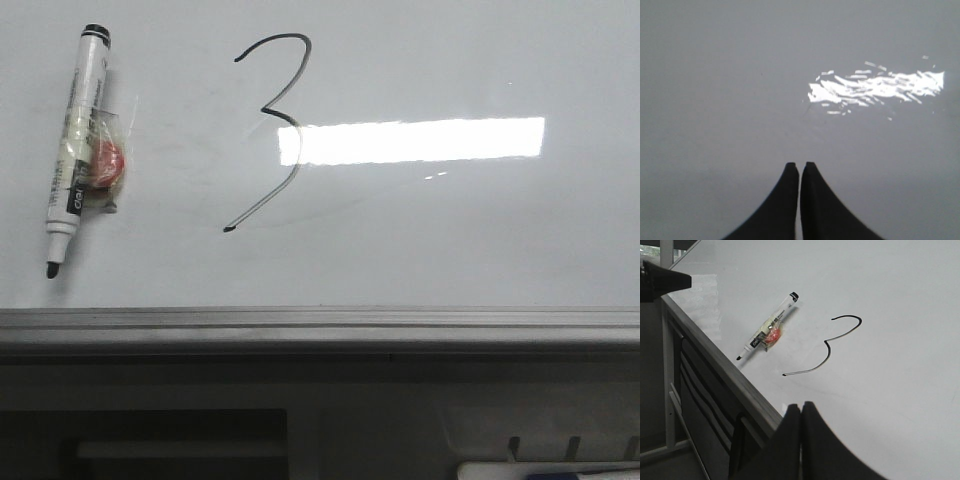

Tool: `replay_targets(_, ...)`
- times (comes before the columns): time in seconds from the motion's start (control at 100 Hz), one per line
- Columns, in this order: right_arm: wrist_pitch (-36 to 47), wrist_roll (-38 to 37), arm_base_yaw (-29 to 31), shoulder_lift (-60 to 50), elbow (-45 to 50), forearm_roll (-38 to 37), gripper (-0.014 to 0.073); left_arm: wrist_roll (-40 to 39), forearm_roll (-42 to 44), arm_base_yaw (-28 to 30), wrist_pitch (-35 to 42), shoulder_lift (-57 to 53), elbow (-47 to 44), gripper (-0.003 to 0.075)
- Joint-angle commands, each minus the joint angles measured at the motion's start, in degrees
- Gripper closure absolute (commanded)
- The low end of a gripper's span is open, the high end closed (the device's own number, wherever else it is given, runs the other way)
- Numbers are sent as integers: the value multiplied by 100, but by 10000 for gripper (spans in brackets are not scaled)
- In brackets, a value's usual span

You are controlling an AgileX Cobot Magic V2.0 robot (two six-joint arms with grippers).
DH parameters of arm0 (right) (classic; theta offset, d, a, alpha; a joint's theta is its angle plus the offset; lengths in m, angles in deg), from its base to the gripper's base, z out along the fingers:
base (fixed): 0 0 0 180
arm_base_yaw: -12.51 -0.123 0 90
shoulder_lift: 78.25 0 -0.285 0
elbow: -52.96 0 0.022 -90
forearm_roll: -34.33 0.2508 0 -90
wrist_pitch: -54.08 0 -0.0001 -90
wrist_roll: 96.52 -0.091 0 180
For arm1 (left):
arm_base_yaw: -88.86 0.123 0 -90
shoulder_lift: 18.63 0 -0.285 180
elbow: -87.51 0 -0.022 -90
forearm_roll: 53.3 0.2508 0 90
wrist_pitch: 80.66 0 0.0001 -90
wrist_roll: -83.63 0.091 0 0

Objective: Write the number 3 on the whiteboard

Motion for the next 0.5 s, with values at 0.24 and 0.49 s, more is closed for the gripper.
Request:
replay_targets(0.24,459,59,27,34,-142,-9,655,-141,-266,17,-1274,-145,-62,741)
replay_targets(0.49,459,59,27,34,-142,-9,655,-141,-255,17,-1274,-155,-62,741)
